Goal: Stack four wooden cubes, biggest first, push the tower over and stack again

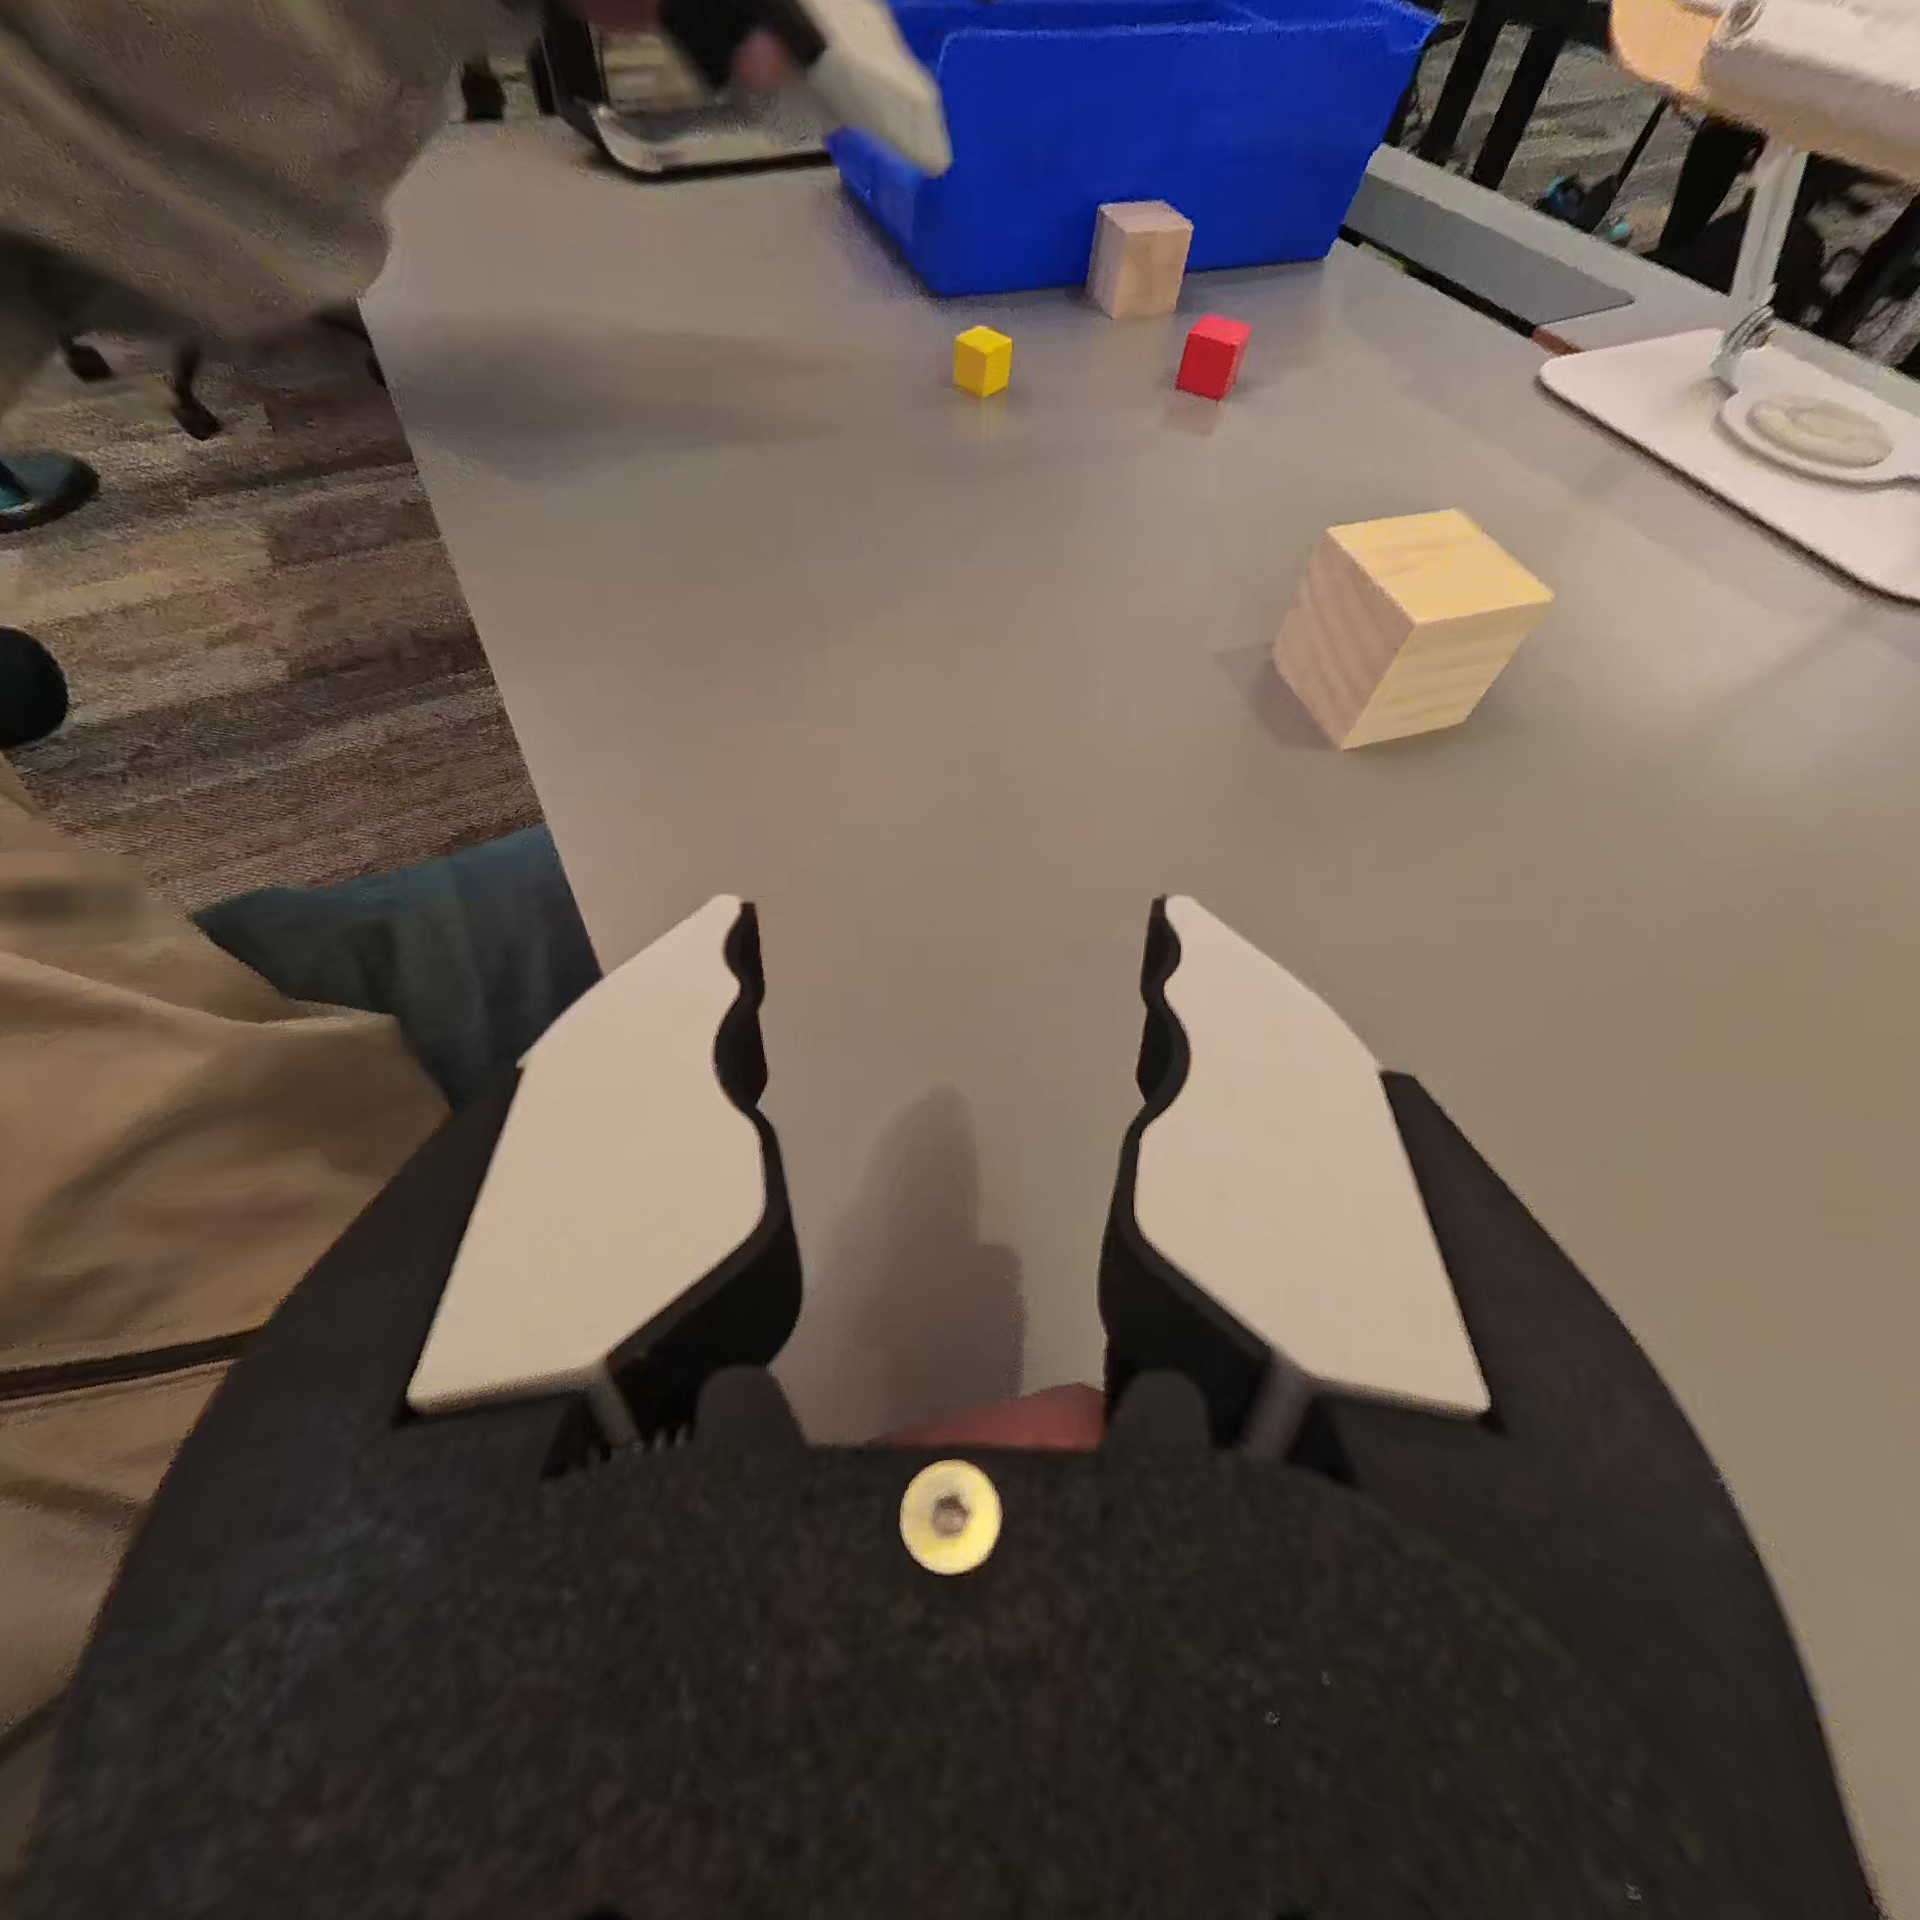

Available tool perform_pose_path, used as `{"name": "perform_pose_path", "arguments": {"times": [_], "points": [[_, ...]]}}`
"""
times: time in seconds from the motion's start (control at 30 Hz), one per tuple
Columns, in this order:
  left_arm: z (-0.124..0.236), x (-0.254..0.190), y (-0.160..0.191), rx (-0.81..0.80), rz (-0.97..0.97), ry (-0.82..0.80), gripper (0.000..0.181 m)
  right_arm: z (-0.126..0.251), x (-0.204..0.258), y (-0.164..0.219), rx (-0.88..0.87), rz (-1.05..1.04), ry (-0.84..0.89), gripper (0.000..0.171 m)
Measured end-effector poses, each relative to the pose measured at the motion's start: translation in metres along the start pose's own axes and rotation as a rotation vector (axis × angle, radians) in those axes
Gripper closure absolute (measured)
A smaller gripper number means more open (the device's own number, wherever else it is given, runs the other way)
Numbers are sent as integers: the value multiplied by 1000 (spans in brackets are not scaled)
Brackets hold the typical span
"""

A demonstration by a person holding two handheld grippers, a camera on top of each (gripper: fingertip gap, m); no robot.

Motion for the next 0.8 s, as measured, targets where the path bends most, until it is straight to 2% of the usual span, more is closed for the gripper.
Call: {"name": "perform_pose_path", "arguments": {"times": [0.13, 0.2, 0.33, 0.43, 0.57, 0.7, 0.8], "points": [[-56, 53, -18, 338, -373, 61, 123, -1, 0, 9, 22, -2, -6, 100], [-84, 70, -22, 513, -472, 136, 122, -1, 0, 9, 11, -13, -18, 101], [-127, 74, -27, 775, -675, 254, 123, 2, -3, 12, 12, -33, -33, 101], [-152, 74, -20, 934, -799, 282, 123, 4, -6, 15, 6, -64, -51, 101], [-175, 83, -9, 1047, -840, 300, 123, 7, -8, 21, 13, -85, -66, 102], [-187, 80, 2, 1093, -885, 320, 125, 9, -11, 24, 19, -98, -63, 102], [-192, 78, 10, 1118, -919, 325, 134, 9, -12, 24, 18, -111, -67, 102]]}}
Point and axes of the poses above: each gripper's, where its closed fingertips meet, z back along the fingers, y out of its underside, x = y × z across the jaws, the point moved 8 cm from there along z, back along the fingers, and after that the axes turned 1 degree about y, right-handed, at the moved point
